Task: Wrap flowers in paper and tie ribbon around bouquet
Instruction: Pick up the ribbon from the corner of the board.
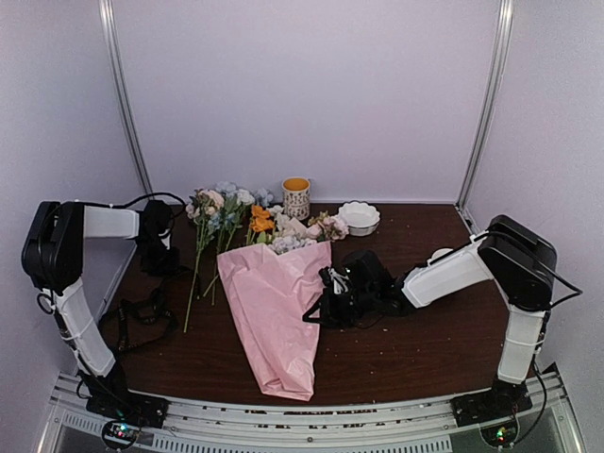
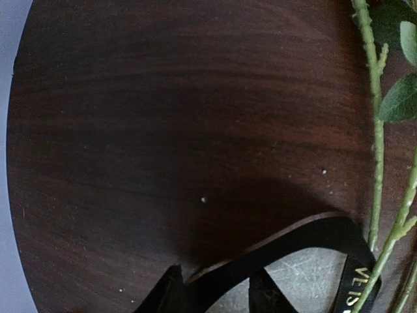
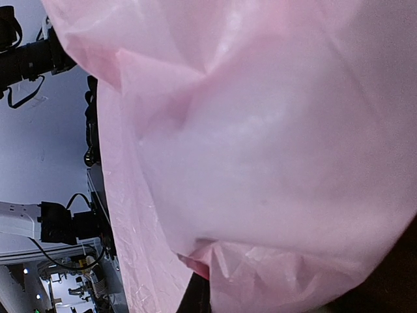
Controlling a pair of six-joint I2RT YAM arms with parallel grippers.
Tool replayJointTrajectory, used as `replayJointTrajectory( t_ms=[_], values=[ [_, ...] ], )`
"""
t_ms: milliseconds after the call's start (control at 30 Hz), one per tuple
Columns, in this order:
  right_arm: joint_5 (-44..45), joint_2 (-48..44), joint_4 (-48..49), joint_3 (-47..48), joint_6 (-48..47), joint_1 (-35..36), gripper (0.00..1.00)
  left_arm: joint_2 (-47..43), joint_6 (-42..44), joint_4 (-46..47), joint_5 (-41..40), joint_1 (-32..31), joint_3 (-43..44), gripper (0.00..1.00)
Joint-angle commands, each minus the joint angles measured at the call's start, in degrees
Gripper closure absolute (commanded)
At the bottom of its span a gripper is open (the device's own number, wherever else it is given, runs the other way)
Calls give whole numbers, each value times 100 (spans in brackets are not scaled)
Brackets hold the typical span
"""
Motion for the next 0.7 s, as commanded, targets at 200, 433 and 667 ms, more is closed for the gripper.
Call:
replayJointTrajectory(
  t_ms=[200, 433, 667],
  values=[
    [56, -297, 54, 4, -193, 25, 100, -577, 235, 63, 7, 12, 2, 100],
    [89, -306, 12, -9, -218, 17, 100, -3149, 763, 44, -907, -399, 489, 100],
    [70, -210, 83, 12, -155, 5, 100, -5096, 2350, 426, 516, -2673, 1565, 100]
  ],
)
